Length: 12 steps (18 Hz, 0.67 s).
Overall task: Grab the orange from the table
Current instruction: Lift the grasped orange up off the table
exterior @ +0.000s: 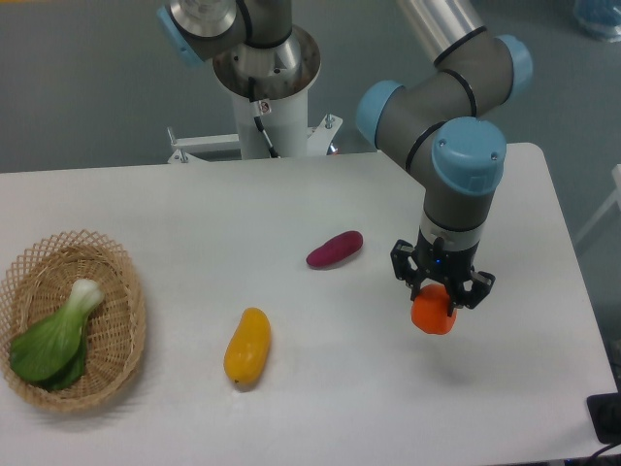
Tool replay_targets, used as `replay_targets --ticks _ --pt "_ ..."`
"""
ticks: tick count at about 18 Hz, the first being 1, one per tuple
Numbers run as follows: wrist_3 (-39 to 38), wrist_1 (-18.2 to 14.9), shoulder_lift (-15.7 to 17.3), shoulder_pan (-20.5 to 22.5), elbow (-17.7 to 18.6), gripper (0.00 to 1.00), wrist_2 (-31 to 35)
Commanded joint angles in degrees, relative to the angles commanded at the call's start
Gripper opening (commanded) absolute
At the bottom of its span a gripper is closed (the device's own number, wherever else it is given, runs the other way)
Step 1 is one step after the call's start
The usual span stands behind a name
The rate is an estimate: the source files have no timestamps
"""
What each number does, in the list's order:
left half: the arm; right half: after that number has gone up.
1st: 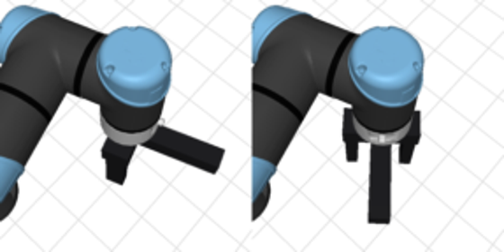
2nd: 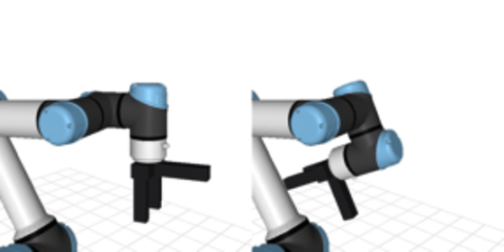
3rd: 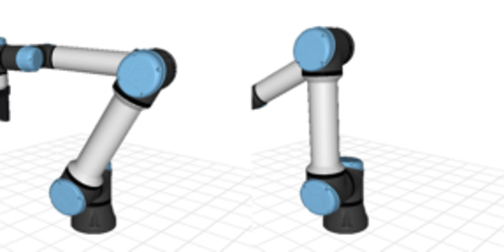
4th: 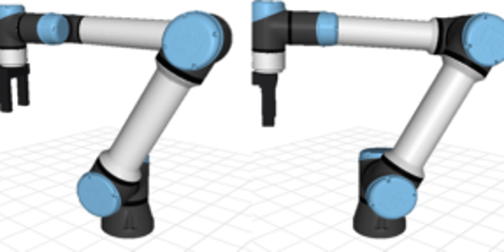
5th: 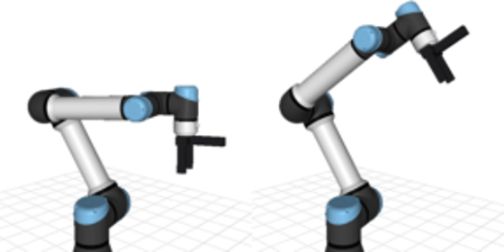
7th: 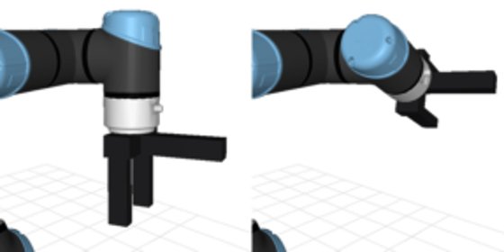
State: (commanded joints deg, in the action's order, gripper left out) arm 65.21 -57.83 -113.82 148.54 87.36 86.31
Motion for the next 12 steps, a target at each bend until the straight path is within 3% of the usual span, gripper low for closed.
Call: replay_targets --ticks 12 --pt "1.50 -0.09 -0.44 -0.35 0.09 0.60 2.64"
